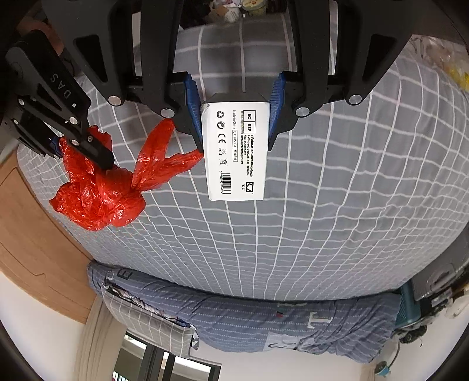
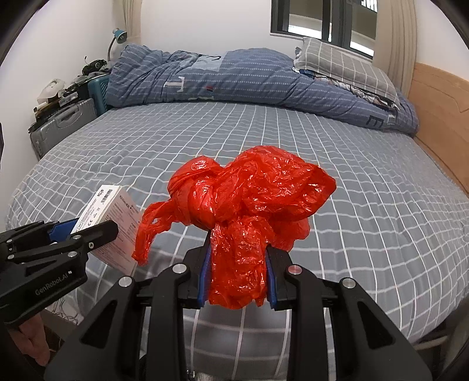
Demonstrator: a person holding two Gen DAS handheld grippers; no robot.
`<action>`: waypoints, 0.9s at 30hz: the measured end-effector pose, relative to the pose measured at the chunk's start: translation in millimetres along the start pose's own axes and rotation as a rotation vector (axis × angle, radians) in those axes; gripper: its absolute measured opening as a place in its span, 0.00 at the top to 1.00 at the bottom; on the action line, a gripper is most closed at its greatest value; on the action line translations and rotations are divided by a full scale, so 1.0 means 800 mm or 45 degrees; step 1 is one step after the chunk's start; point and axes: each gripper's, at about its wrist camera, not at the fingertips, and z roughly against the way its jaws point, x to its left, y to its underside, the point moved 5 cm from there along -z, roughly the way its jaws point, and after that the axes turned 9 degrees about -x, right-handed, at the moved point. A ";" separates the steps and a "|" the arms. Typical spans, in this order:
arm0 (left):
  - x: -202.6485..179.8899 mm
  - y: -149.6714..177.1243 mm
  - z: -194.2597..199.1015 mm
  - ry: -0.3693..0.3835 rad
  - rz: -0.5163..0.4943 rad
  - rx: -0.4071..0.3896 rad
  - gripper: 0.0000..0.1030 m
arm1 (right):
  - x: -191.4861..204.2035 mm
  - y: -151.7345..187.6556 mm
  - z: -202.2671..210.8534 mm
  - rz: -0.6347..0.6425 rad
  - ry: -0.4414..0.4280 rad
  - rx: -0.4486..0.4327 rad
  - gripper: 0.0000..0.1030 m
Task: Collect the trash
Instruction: 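Carry the white box and red plastic bag off the bed over the bin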
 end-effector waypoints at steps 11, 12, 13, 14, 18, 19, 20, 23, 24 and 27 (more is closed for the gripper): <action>-0.007 0.035 0.055 -0.018 0.023 -0.014 0.63 | -0.001 0.034 0.064 -0.023 0.025 -0.002 0.73; -0.008 0.039 0.059 -0.018 0.023 -0.011 0.63 | -0.001 0.037 0.067 -0.022 0.025 0.001 0.73; -0.008 0.042 0.062 -0.019 0.022 -0.009 0.63 | 0.000 0.041 0.070 -0.019 0.026 0.007 0.73; -0.010 0.047 0.067 -0.018 0.022 -0.006 0.63 | 0.000 0.044 0.072 -0.019 0.024 0.010 0.73; -0.014 0.062 0.081 -0.013 0.017 0.004 0.63 | 0.002 0.057 0.084 -0.019 0.012 0.028 0.73; -0.015 0.067 0.084 -0.014 0.014 0.006 0.63 | 0.001 0.059 0.085 -0.022 0.010 0.033 0.73; -0.016 0.071 0.086 -0.017 0.012 0.008 0.63 | 0.001 0.064 0.088 -0.021 0.012 0.041 0.73; -0.016 0.080 0.091 -0.019 0.014 0.021 0.63 | 0.000 0.076 0.094 -0.022 0.013 0.058 0.73; -0.016 0.083 0.093 -0.022 0.012 0.025 0.63 | 0.001 0.080 0.097 -0.021 0.014 0.063 0.73; -0.019 0.093 0.100 -0.022 0.003 0.026 0.63 | 0.004 0.092 0.103 -0.016 0.010 0.078 0.73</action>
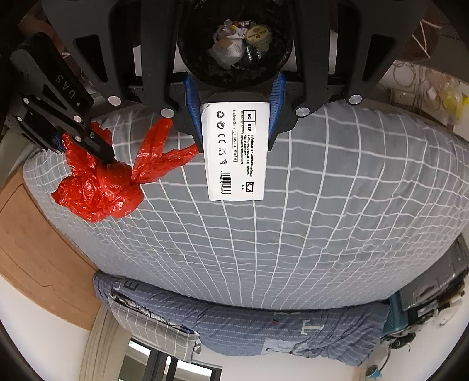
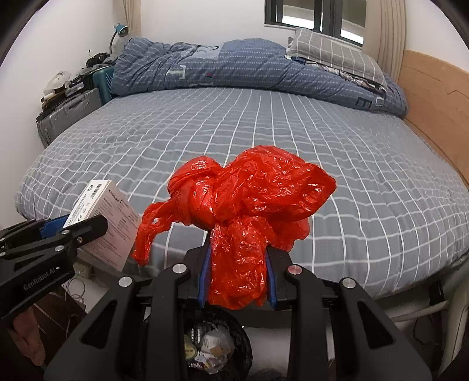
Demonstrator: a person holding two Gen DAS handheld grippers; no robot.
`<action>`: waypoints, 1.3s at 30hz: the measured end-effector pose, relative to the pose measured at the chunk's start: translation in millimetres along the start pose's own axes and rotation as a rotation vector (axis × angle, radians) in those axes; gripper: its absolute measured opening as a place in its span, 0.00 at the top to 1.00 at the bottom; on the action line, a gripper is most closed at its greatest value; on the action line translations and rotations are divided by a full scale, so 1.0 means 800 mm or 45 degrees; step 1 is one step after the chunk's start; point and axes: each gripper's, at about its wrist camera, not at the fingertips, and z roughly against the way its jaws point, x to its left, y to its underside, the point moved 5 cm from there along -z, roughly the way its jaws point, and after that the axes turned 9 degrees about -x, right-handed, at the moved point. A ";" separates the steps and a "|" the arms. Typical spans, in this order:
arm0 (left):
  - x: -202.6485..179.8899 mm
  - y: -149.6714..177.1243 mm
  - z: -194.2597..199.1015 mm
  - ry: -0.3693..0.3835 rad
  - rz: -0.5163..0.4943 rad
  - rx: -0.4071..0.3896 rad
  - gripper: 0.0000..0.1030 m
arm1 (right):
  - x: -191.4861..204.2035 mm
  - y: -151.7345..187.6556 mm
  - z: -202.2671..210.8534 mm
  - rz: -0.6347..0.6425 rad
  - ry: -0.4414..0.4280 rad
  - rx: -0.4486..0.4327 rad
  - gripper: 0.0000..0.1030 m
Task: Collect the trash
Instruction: 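Carry the white box and red plastic bag off the bed over the bin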
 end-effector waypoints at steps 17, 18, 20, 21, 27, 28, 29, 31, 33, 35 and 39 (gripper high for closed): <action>0.000 0.063 0.018 0.021 0.011 0.090 0.63 | 0.012 0.071 0.035 0.037 -0.014 0.099 0.73; 0.001 0.066 0.018 0.022 0.012 0.096 0.63 | 0.014 0.076 0.037 0.037 -0.017 0.106 0.73; 0.002 0.074 0.019 0.020 0.012 0.114 0.63 | 0.015 0.083 0.039 0.030 -0.029 0.124 0.73; 0.002 0.078 0.020 0.018 0.015 0.127 0.63 | 0.015 0.089 0.041 0.020 -0.039 0.139 0.73; -0.007 0.103 0.028 0.042 0.023 0.196 0.63 | 0.017 0.115 0.047 0.007 -0.044 0.216 0.73; -0.008 0.107 0.030 0.051 0.026 0.207 0.63 | 0.017 0.120 0.048 0.002 -0.045 0.227 0.73; -0.010 0.112 0.030 0.062 0.029 0.221 0.63 | 0.017 0.124 0.049 -0.002 -0.045 0.239 0.73; -0.013 0.120 0.028 0.070 0.025 0.239 0.63 | 0.018 0.136 0.049 -0.003 -0.045 0.268 0.73; -0.016 0.128 0.022 0.080 0.013 0.253 0.63 | 0.019 0.146 0.043 0.014 -0.044 0.298 0.73; -0.016 0.136 0.013 0.083 0.005 0.252 0.63 | 0.020 0.156 0.032 0.053 -0.031 0.317 0.73; -0.010 0.166 -0.022 0.058 -0.006 0.330 0.63 | 0.016 0.177 0.004 0.046 -0.018 0.414 0.73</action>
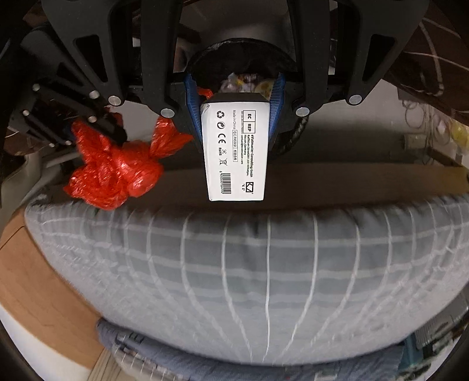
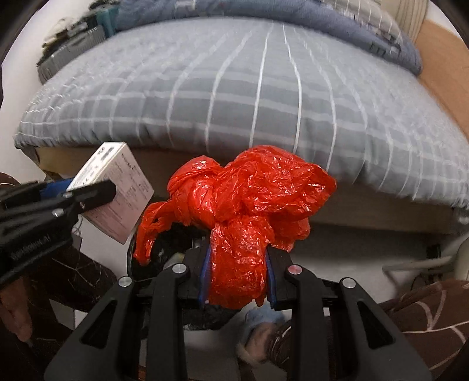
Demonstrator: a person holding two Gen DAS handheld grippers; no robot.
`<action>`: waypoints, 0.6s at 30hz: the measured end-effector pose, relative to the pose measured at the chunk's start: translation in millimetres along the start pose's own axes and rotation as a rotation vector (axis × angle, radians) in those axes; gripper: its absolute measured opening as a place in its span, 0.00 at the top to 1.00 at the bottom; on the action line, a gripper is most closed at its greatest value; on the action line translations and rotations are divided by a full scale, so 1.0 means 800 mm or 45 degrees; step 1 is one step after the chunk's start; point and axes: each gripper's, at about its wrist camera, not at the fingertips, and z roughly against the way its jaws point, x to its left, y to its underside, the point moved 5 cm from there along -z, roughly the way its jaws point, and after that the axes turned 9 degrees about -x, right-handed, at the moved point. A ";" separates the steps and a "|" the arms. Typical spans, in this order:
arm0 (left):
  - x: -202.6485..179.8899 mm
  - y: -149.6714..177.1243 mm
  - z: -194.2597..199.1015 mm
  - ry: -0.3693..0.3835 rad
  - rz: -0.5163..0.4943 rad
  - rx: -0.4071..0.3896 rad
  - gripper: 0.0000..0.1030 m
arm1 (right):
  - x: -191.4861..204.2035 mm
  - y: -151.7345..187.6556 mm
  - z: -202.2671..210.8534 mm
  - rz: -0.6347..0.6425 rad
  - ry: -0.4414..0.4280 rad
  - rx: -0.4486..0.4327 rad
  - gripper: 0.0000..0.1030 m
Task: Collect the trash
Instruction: 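Carry the white box and red plastic bag off the bed over the bin, then open the left tool to drop the white box into the bin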
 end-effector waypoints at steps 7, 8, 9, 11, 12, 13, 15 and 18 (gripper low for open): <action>-0.001 0.005 -0.041 -0.019 0.000 0.073 0.63 | -0.008 0.001 -0.025 -0.014 0.031 0.051 0.73; -0.002 0.006 -0.045 -0.016 0.002 0.082 0.63 | -0.007 0.003 -0.028 -0.009 0.032 0.059 0.73; -0.006 0.007 -0.051 -0.013 0.001 0.092 0.63 | -0.005 0.005 -0.031 0.000 0.036 0.067 0.73; -0.009 0.008 -0.058 -0.008 -0.008 0.104 0.63 | -0.007 0.008 -0.036 0.005 0.055 0.070 0.73; -0.013 0.010 -0.064 -0.005 -0.016 0.117 0.63 | -0.009 0.009 -0.038 0.000 0.060 0.075 0.73; -0.015 0.010 -0.066 -0.003 -0.018 0.123 0.63 | -0.011 0.010 -0.039 -0.011 0.062 0.082 0.73; -0.018 0.012 -0.073 -0.001 -0.021 0.138 0.63 | -0.015 0.013 -0.044 -0.033 0.063 0.097 0.73; -0.018 0.011 -0.081 0.001 -0.017 0.148 0.63 | -0.014 0.013 -0.050 -0.045 0.065 0.107 0.73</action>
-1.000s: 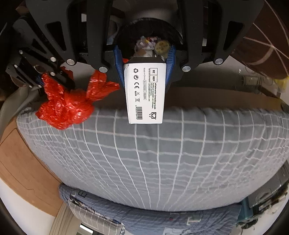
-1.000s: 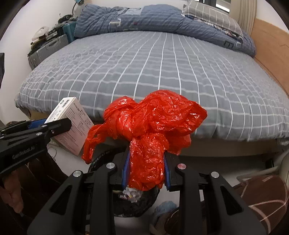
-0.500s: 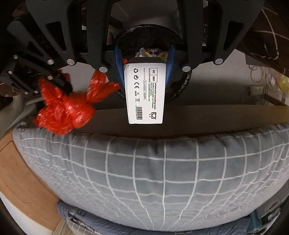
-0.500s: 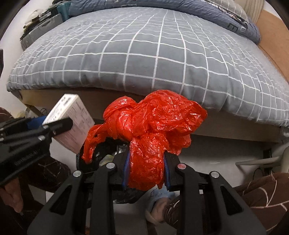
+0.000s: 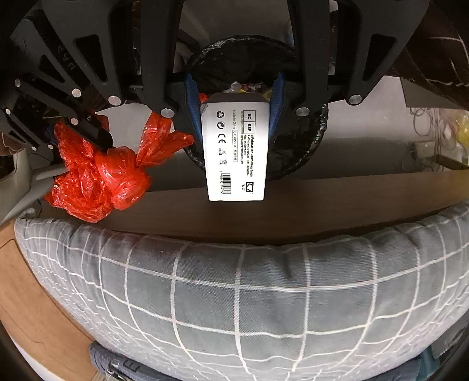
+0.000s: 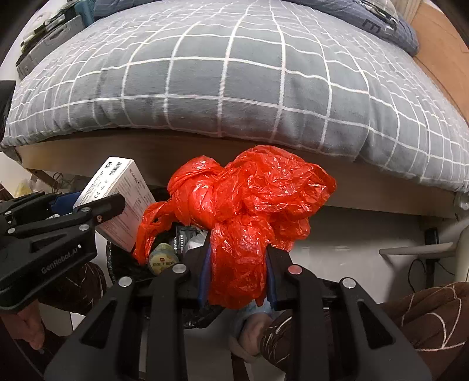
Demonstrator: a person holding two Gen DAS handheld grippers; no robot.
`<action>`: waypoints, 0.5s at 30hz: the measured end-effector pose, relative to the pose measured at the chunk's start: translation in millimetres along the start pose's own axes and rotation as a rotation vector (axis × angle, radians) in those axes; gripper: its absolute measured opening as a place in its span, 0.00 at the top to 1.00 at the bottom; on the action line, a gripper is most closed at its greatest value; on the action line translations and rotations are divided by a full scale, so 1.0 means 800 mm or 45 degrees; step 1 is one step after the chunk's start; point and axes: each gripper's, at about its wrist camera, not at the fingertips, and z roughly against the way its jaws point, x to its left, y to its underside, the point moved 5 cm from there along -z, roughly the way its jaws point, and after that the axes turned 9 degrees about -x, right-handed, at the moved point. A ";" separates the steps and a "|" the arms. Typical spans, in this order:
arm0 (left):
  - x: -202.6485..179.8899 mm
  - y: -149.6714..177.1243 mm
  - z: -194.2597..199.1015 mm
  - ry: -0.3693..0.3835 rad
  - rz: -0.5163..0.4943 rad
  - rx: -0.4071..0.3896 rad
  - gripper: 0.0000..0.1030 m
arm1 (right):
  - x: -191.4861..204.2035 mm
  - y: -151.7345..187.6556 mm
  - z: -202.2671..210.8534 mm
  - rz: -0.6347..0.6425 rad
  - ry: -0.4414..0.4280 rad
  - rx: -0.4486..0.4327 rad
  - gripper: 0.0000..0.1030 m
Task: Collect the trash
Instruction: 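Open the left tool to drop the white box into the bin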
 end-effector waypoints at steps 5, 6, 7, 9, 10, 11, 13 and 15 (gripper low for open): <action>0.005 0.004 -0.001 0.002 0.011 -0.001 0.61 | 0.001 -0.006 -0.012 -0.007 -0.011 0.018 0.73; 0.007 0.005 -0.001 0.000 0.016 -0.003 0.56 | 0.001 -0.007 -0.014 -0.001 -0.013 0.020 0.73; 0.009 0.006 0.000 -0.005 0.018 -0.008 0.52 | 0.005 -0.009 -0.017 0.003 -0.016 0.021 0.73; 0.017 0.004 0.004 -0.031 0.026 -0.028 0.42 | 0.004 -0.011 -0.020 0.009 -0.024 0.021 0.73; 0.018 0.003 0.005 -0.038 0.030 -0.030 0.41 | 0.007 -0.011 -0.020 0.013 -0.027 0.021 0.73; 0.021 0.004 0.006 -0.040 0.037 -0.029 0.37 | 0.010 -0.012 -0.021 0.018 -0.029 0.021 0.73; 0.028 0.004 0.010 -0.056 0.044 -0.034 0.30 | 0.018 -0.014 -0.023 0.023 -0.040 0.027 0.73; 0.037 -0.001 0.018 -0.069 0.053 -0.042 0.23 | 0.029 -0.018 -0.026 0.017 -0.061 0.039 0.73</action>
